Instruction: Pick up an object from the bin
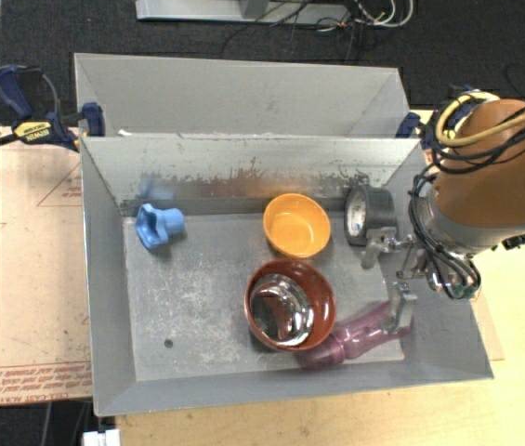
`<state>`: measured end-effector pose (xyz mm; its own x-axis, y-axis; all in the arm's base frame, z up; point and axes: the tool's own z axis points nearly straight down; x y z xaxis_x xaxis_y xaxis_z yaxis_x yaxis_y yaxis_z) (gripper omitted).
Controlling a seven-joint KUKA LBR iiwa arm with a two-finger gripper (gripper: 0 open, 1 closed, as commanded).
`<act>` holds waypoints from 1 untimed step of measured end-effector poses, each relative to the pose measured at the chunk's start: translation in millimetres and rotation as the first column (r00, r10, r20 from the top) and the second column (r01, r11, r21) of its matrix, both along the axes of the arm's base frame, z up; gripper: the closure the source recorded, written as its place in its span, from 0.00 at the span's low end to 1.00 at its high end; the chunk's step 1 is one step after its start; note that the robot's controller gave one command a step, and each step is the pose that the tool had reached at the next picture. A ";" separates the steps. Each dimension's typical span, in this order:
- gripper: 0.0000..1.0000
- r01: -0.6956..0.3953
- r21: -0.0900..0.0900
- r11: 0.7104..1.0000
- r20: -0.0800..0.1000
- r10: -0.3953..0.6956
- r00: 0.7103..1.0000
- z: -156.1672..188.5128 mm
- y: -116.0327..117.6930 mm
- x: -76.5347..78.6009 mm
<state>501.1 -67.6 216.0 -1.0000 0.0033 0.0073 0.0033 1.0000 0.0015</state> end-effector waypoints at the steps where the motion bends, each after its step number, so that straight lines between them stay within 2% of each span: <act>1: 0.00 -0.004 -0.001 1.000 0.008 0.004 1.000 4.3 0.5 1.6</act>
Offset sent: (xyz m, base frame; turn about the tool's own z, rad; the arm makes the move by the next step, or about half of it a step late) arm 0.0026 -0.0769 -0.1460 -0.2172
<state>502.7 -67.1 220.2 -1.0000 -0.0005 -0.0009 -0.0005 1.0000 0.0004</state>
